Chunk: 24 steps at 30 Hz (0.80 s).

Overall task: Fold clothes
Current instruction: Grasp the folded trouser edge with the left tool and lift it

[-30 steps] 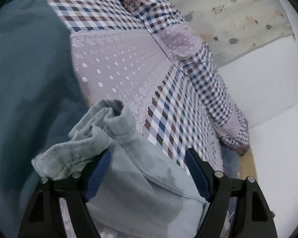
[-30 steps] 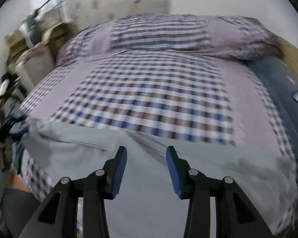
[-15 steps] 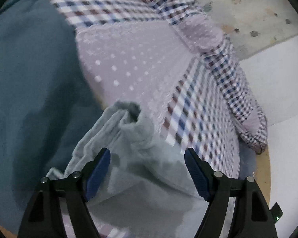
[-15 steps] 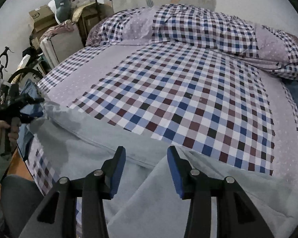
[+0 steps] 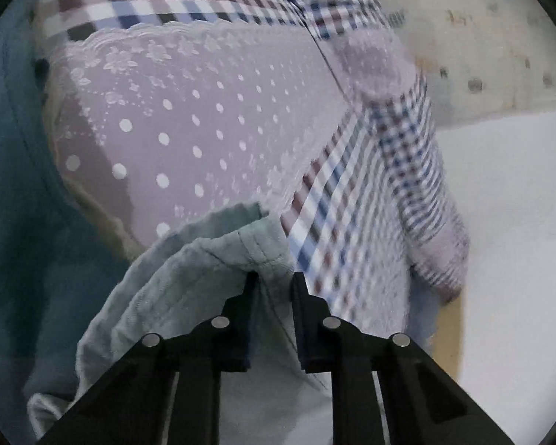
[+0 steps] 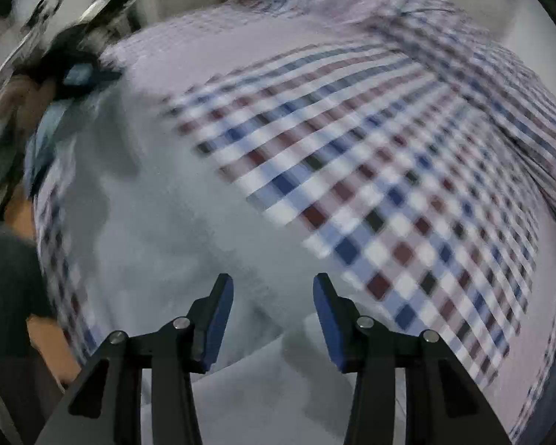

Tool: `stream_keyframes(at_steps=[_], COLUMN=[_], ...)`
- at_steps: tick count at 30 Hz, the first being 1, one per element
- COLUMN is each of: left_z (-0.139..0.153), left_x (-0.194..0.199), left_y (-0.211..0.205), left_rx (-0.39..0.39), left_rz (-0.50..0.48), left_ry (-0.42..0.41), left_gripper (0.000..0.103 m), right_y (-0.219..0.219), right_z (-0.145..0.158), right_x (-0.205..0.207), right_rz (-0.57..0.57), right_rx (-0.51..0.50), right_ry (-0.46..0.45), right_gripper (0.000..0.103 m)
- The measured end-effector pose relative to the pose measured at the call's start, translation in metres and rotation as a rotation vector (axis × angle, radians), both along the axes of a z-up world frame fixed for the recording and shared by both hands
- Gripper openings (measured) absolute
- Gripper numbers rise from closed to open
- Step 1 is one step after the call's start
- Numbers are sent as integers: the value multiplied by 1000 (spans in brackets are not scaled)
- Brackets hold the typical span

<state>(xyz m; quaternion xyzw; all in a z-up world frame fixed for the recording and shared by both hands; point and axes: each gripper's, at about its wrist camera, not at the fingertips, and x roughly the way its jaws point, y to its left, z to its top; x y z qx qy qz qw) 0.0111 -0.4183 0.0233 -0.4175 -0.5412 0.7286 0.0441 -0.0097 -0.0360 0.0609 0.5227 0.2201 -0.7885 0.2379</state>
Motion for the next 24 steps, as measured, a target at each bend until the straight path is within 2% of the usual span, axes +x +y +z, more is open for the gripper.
stream_keyframes(at_steps=[1, 4, 8, 10, 13, 14, 16, 19, 20, 21, 22, 24], left_z=[-2, -4, -11, -11, -7, -6, -3, 0, 2, 3, 4, 7], left_x=[-4, -14, -22, -22, -18, -17, -14, -10, -8, -7, -6, -3], left_y=[-1, 0, -3, -4, -7, -9, -11, -15, -16, -17, -18, -21], left_rx=[31, 38, 80, 65, 38, 29, 11, -16, -26, -35, -44, -62], left_rz=[23, 47, 75, 77, 84, 86, 91, 97, 99, 101, 104, 108], left_ry=[11, 18, 21, 27, 66, 78, 104, 142, 155, 168, 181, 206], left_gripper=[13, 12, 11, 11, 10, 10, 10, 13, 14, 16, 21, 80], right_y=[-5, -9, 4, 9, 19, 21, 27, 49, 60, 72, 83, 101], right_z=[-10, -39, -42, -32, -26, -33, -47, -58, -51, -44, -37, -22], right_x=[-1, -11, -37, -57, -94, -108, -132, -160, -164, -167, -168, -161], right_rz=[28, 72, 50, 16, -15, -24, -77, -233, -301, -368, -430, -532], right_rx=[59, 208, 198, 181, 141, 147, 129, -7, -46, -85, -120, -178], right_ry=[-10, -24, -25, -13, -36, -61, -114, -199, -155, -112, -70, 4], right_gripper=[48, 45, 8, 3, 6, 13, 21, 29, 38, 39, 41, 43])
